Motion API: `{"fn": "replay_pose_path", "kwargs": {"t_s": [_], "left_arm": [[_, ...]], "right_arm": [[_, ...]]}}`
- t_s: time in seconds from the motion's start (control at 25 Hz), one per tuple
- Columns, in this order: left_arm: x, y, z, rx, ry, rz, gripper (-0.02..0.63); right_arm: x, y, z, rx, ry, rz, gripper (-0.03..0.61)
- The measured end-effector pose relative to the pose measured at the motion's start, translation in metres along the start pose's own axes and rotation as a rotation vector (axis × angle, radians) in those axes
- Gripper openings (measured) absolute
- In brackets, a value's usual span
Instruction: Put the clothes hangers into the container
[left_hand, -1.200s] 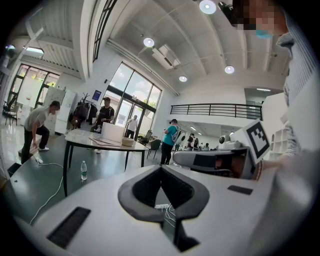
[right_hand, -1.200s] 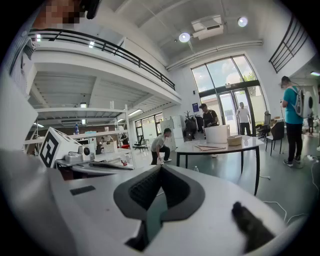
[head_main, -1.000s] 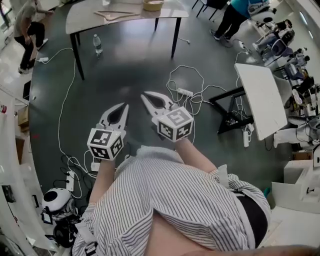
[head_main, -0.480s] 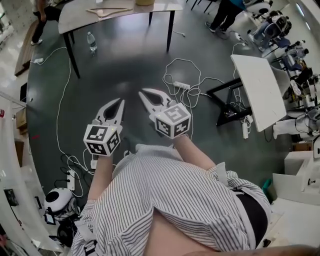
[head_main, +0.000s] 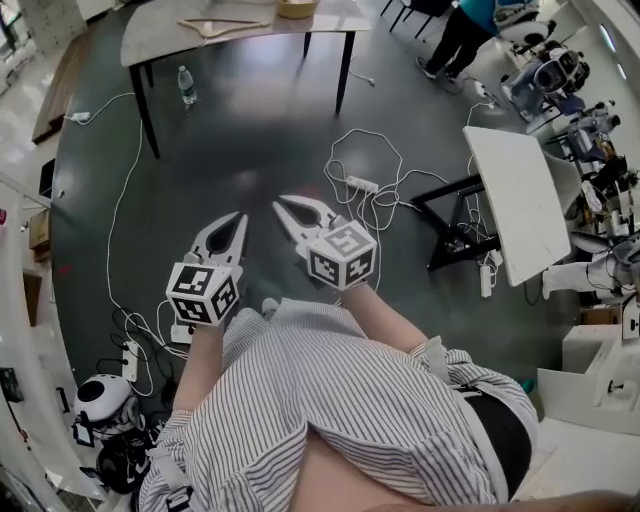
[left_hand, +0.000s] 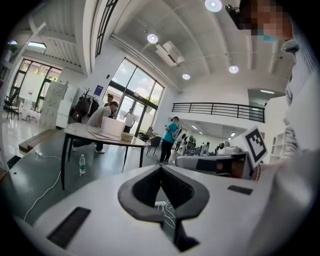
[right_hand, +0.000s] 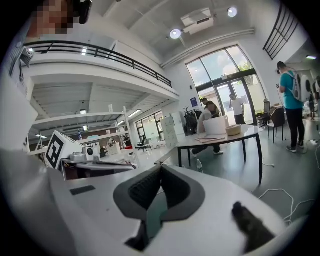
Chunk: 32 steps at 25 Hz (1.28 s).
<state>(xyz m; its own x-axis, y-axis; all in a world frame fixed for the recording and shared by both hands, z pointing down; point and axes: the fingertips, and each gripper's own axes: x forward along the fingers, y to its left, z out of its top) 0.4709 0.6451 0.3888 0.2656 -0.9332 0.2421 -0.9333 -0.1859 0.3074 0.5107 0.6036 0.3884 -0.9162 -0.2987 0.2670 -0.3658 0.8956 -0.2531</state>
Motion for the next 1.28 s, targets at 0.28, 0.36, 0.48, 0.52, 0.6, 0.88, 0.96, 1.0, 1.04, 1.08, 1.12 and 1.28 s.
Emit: {"fn": "replay_pose_path", "kwargs": {"t_s": [0.28,0.36,0.48,0.52,0.6,0.88,0.96,1.0,1.04,1.08,1.12,1.28], "left_arm": [[0.002,0.010,-0.014,-0.046,0.016,0.041,0.011],[0.010,0.017,-0.012,-0.043,0.017,0.041,0.011],[0.025,0.034,-0.005,-0.052,0.012,0.042,0.011],[0.030,0.042,-0.003,-0.053,0.012,0.044,0.011],[0.041,0.059,0.003,-0.051,0.013,0.042,0.011],[0.098,0.136,0.058,-0.003,-0.008,-0.011,0.011],[0.110,0.164,0.077,0.000,-0.015,-0.016,0.011],[0.115,0.177,0.086,0.000,-0.017,-0.020,0.011],[0.119,0.190,0.095,0.001,-0.019,-0.026,0.011],[0.123,0.204,0.104,0.004,-0.022,-0.030,0.011],[0.126,0.217,0.112,0.009,-0.026,-0.032,0.011],[0.138,0.261,0.130,-0.004,-0.036,-0.051,0.011]], "right_arm": [[0.002,-0.022,-0.013,0.052,-0.001,-0.026,0.015],[0.009,-0.031,-0.004,0.058,-0.028,-0.038,0.015],[0.027,-0.040,0.008,0.043,-0.034,-0.034,0.015],[0.035,-0.043,0.011,0.035,-0.035,-0.036,0.015],[0.053,-0.053,0.017,0.026,-0.040,-0.050,0.015],[0.140,-0.098,0.065,0.013,-0.069,-0.094,0.015],[0.171,-0.107,0.083,-0.003,-0.070,-0.101,0.015],[0.186,-0.110,0.092,-0.014,-0.069,-0.104,0.015],[0.201,-0.113,0.101,-0.027,-0.071,-0.108,0.015],[0.215,-0.115,0.109,-0.039,-0.074,-0.111,0.015],[0.229,-0.117,0.116,-0.048,-0.077,-0.110,0.015],[0.274,-0.121,0.123,-0.051,-0.066,-0.094,0.015]]}}
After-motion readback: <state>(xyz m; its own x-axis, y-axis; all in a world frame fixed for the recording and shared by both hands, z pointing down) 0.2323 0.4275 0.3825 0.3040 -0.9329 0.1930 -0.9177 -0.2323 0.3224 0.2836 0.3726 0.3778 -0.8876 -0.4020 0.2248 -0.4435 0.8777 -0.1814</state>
